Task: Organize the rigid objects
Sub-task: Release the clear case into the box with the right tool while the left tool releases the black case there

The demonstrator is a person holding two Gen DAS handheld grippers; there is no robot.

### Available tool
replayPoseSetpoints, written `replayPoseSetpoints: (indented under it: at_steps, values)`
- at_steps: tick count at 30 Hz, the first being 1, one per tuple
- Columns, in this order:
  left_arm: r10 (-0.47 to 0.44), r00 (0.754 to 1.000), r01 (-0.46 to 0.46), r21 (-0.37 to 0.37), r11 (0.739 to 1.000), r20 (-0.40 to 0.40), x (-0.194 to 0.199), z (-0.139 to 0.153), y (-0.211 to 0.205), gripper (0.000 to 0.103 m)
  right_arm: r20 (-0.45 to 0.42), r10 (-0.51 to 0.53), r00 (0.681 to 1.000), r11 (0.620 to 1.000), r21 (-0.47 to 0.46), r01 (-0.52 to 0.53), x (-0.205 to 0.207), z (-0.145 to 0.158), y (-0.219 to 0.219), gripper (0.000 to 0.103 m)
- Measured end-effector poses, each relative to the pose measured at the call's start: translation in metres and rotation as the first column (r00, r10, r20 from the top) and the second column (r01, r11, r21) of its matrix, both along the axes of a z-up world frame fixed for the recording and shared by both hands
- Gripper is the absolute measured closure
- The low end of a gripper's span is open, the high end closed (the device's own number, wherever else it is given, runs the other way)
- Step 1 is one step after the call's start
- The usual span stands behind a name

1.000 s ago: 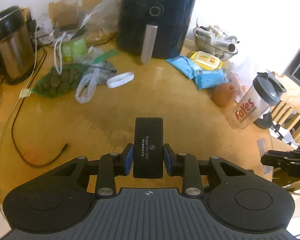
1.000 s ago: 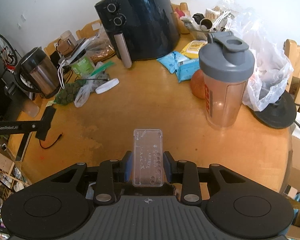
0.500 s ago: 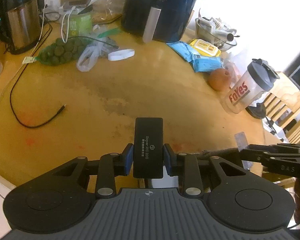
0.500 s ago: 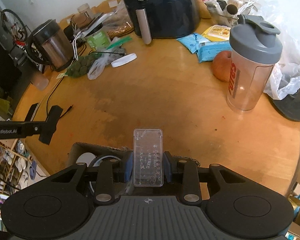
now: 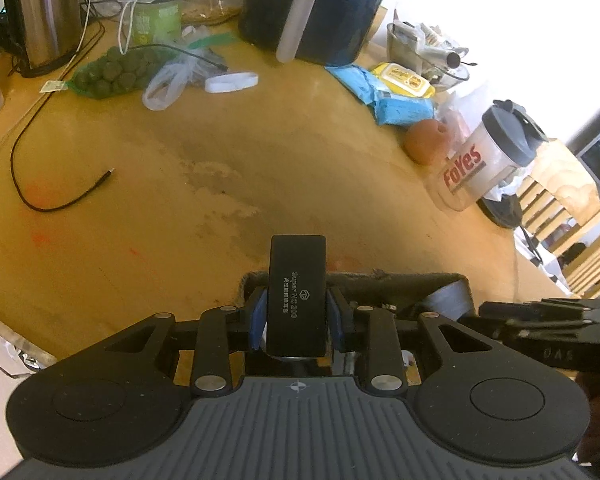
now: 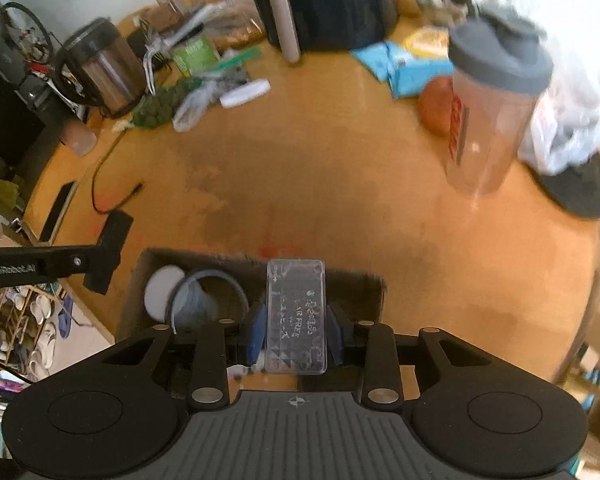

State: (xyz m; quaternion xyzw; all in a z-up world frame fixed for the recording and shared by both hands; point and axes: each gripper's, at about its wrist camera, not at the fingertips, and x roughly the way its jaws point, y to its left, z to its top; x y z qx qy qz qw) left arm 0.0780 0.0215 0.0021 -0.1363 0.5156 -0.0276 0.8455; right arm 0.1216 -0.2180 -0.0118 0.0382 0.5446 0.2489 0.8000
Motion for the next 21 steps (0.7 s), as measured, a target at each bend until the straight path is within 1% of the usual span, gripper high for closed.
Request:
replayPoseSetpoints:
  at_steps: [2, 3, 4, 5, 14, 21]
  values:
    - [-0.003, 1.000, 0.003, 0.001, 1.000, -0.006, -0.002, -0.001, -0.005, 0.072, -0.012, 0.009, 1.000, 1.000, -0.006, -0.009, -0.003, -0.003, -0.003, 0.024]
    - [-0.004, 1.000, 0.004, 0.000, 1.000, -0.010, -0.004, -0.001, -0.007, 0.072, -0.005, 0.008, 1.000, 1.000, -0.007, -0.008, -0.004, -0.002, -0.005, 0.018]
    - [-0.006, 1.000, 0.006, 0.000, 1.000, -0.013, -0.005, -0.001, -0.009, 0.072, 0.005, 0.002, 1.000, 1.000, -0.010, -0.002, -0.006, -0.001, -0.008, 0.008]
    - [-0.008, 1.000, 0.008, 0.000, 1.000, -0.015, -0.005, -0.002, -0.012, 0.072, 0.013, -0.005, 1.000, 1.000, -0.014, 0.006, -0.007, -0.001, -0.011, 0.004]
    - [-0.085, 0.996, 0.085, -0.010, 0.996, -0.023, -0.005, -0.004, -0.045, 0.072, 0.013, -0.046, 0.999, 0.998, -0.047, 0.047, -0.015, -0.002, -0.038, 0.003]
    - [-0.174, 0.985, 0.174, -0.003, 0.985, -0.021, -0.001, -0.003, -0.072, 0.072, 0.021, -0.081, 0.997, 0.996, -0.044, 0.082, -0.021, 0.000, -0.056, 0.002]
